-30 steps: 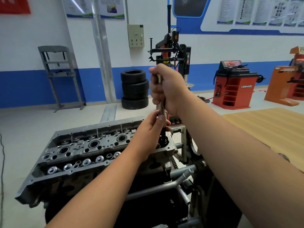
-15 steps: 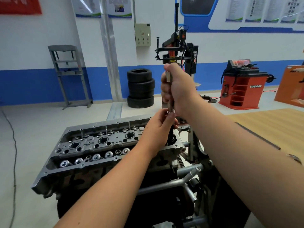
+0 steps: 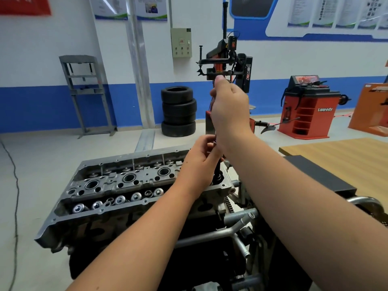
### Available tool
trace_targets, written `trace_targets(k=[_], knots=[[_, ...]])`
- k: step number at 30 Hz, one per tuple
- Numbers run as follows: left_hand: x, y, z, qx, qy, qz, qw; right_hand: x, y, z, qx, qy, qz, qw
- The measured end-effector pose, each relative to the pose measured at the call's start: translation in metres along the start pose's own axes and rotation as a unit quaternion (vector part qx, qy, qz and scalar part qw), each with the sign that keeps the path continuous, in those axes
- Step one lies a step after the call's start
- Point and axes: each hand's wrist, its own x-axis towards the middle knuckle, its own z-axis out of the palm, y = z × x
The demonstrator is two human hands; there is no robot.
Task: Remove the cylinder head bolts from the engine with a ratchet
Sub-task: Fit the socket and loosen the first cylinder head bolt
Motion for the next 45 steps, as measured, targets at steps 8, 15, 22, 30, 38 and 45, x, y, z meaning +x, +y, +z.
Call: trace_targets(k=[8,15,22,30,38,45], knots=[[-0.003,-0.003,-0.007,-0.070,-0.033,-0.034,0.996,0.010,-0.011,-0.004,0.078,-0.150,0.106,0.980],[0.000,-0.002,-0.003,-0.039,0.002,-0.025,0.999,-0.005,0.001,0.008,0.001,0.005,-0.003,1.000],[-0.003,-0.001,-0.007,-0.074,-0.033,-0.047,0.996,0.012,-0.007,-0.008,0.095,-0.164,0.110,0.976],[-0.001,-0.004,-0.007,-0.075,-0.008,-0.041,0.996,0.001,-0.008,0.004,-0.030,-0.047,0.035,0.998],[-0.002,-0.002,-0.002,-0.049,-0.025,-0.014,0.998,0.006,-0.002,-0.015,0.059,-0.128,0.041,0.989],[-0.002,-0.005,-0.006,-0.071,-0.036,-0.025,0.997,0.001,-0.004,-0.004,0.061,-0.055,0.032,0.996]])
